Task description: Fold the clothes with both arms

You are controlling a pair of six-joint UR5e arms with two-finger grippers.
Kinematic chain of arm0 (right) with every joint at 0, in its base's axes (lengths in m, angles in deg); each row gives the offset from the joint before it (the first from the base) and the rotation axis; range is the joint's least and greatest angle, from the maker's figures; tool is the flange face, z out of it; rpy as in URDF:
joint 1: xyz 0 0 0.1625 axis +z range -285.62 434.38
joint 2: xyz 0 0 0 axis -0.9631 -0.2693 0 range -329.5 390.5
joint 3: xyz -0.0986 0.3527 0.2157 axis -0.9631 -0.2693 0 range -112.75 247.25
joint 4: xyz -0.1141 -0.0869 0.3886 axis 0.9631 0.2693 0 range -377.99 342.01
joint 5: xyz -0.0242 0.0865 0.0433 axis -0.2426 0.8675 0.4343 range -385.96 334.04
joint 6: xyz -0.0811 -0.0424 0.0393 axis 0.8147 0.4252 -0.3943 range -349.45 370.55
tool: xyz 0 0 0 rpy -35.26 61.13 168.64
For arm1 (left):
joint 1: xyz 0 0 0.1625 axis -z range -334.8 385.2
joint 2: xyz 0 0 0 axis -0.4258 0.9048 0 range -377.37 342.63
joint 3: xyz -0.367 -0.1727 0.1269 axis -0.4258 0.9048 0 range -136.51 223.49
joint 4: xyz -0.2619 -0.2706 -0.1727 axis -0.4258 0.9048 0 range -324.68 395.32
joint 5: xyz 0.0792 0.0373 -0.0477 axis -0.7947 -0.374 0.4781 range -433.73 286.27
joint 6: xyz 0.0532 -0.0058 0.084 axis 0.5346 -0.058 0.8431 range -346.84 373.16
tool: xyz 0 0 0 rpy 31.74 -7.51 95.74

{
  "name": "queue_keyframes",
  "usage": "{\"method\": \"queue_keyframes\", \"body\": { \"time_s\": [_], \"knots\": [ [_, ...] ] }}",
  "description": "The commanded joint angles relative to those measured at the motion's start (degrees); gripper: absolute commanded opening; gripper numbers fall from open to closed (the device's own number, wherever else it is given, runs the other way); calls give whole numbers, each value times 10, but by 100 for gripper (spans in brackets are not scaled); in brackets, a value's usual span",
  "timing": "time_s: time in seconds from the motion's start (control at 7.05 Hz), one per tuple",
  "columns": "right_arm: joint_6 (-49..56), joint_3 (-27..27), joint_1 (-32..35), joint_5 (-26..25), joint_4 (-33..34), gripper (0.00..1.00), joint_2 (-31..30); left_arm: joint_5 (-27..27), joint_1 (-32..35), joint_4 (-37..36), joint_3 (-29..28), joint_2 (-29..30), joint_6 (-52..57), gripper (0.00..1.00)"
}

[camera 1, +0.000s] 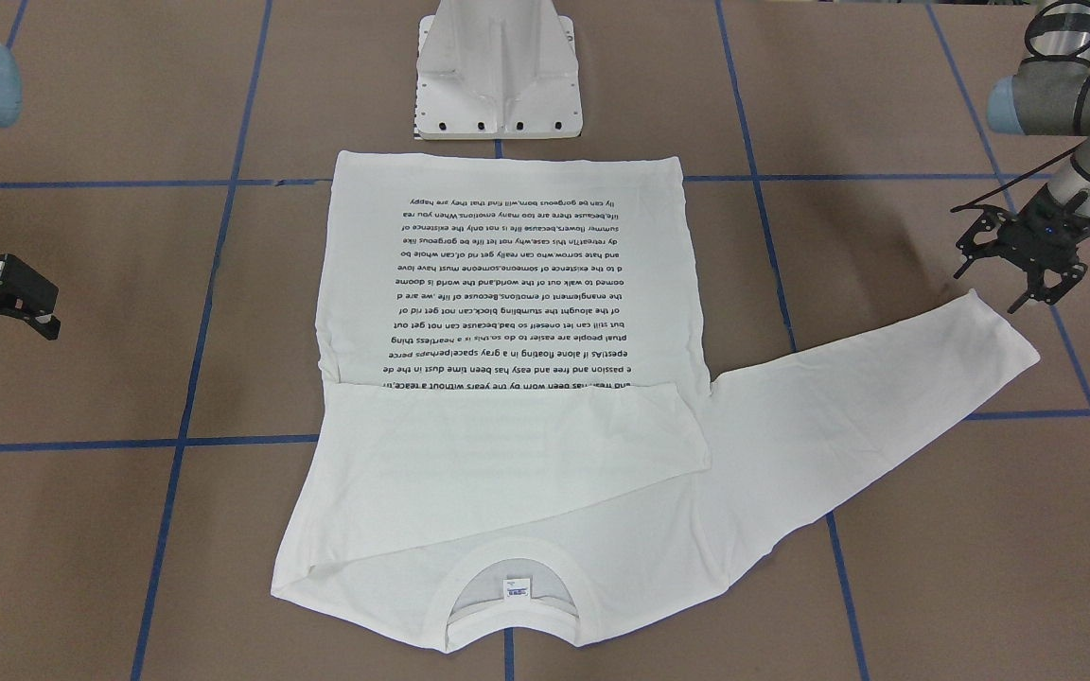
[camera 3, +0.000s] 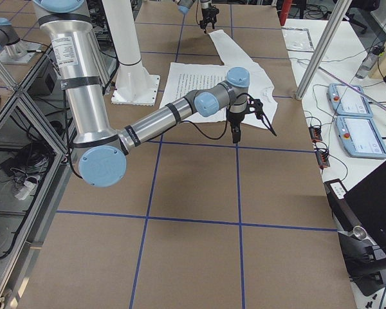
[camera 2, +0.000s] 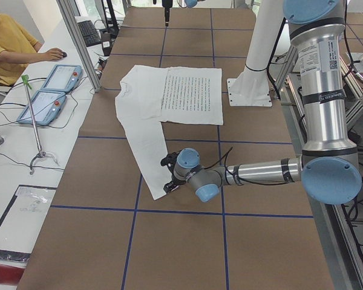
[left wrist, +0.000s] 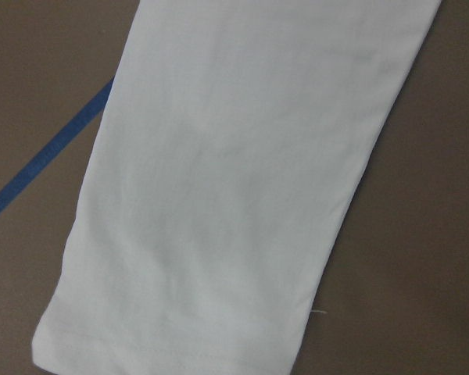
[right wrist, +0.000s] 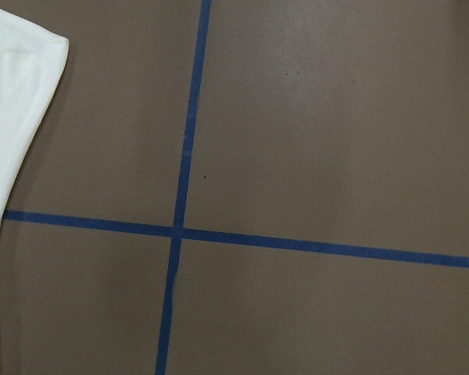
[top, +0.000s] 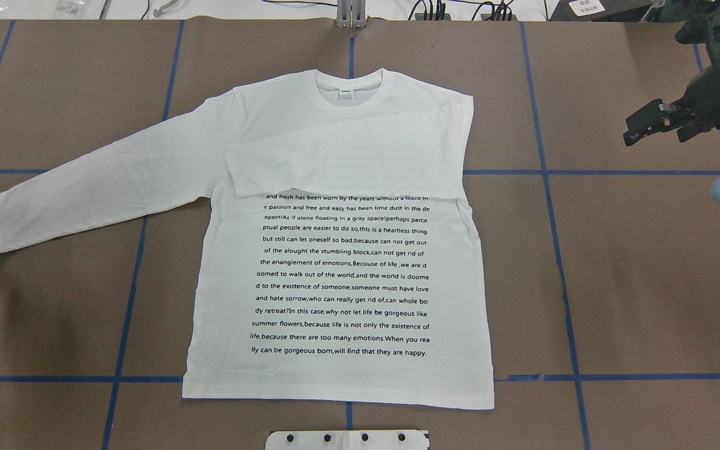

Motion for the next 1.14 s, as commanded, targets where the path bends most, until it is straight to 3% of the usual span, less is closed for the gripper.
{"method": "queue_keyframes", "body": {
  "time_s": [0.0, 0.14, 0.43, 0.57, 0.99],
  "knots": [
    [0, 2, 0, -3, 0, 100, -4, -1, -1, 6, -7, 2, -1, 72],
    [0, 3, 0, -3, 0, 100, -4, -1, -1, 6, -6, 4, -2, 58],
    [0, 3, 0, -2, -1, 100, -2, -1, -1, 7, -5, 8, -3, 13],
    [-1, 6, 0, -2, 0, 100, -2, -1, -1, 8, -3, 9, -3, 0],
    [-1, 7, 0, -2, -1, 100, -2, 6, 2, 13, 32, 9, 1, 0]
  ]
}}
